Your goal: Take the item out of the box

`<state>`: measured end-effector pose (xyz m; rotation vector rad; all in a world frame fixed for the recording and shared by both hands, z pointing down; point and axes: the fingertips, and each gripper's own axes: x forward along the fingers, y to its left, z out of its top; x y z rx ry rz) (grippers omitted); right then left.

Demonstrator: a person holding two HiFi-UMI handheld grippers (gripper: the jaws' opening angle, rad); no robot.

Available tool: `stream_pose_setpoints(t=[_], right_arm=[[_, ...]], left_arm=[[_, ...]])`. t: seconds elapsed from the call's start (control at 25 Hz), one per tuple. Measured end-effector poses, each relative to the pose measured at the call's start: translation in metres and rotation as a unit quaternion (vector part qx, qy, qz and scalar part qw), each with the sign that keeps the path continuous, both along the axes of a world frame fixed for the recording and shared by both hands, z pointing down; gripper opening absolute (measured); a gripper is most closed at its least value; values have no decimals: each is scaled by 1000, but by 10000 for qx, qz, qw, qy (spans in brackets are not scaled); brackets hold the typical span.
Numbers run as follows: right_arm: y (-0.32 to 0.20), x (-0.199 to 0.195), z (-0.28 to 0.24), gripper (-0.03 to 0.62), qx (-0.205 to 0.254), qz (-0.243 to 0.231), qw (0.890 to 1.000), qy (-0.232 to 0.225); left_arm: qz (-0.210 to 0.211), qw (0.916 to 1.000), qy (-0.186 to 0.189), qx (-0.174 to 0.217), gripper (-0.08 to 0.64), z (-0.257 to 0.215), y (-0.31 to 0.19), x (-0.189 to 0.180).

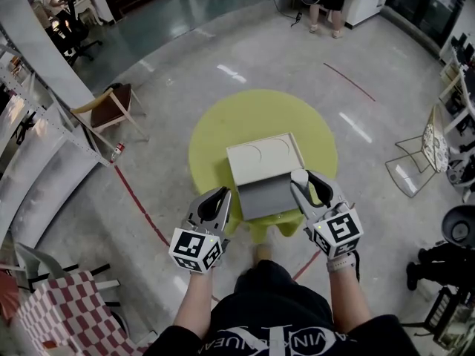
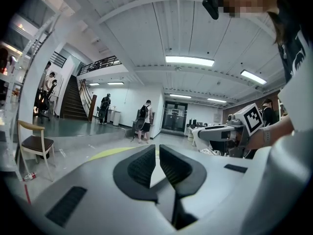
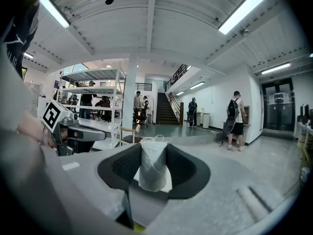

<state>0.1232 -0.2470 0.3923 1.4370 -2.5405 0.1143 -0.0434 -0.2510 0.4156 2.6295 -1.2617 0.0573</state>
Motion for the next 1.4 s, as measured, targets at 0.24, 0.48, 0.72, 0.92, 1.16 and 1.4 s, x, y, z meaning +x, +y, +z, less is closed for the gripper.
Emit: stream_pose_setpoints(t=[0.24, 0.48, 0.72, 0.92, 1.16, 1.4], right_arm=[[2, 3, -11, 160, 138, 40, 9999, -7], [2, -1, -20, 160, 250, 47, 9997, -51], [4, 0, -27, 160, 353, 56, 9993, -107], [6, 1, -33, 160, 436, 86, 9989, -147], [7, 6, -40, 160, 552, 42, 9983, -164], [9, 8, -42, 160, 550, 118, 9982, -183]], left_arm=[[-30, 9999, 51, 91, 31, -8, -1, 0], [-32, 9998, 87, 167, 30, -16, -3, -5], [-54, 9996, 122, 231, 31, -22, -2, -5], [-110, 9994, 154, 300, 30, -28, -4, -11], [-160, 9991, 185, 347, 31, -34, -7, -10], [-105, 9990, 233, 354, 31, -35, -5, -3]])
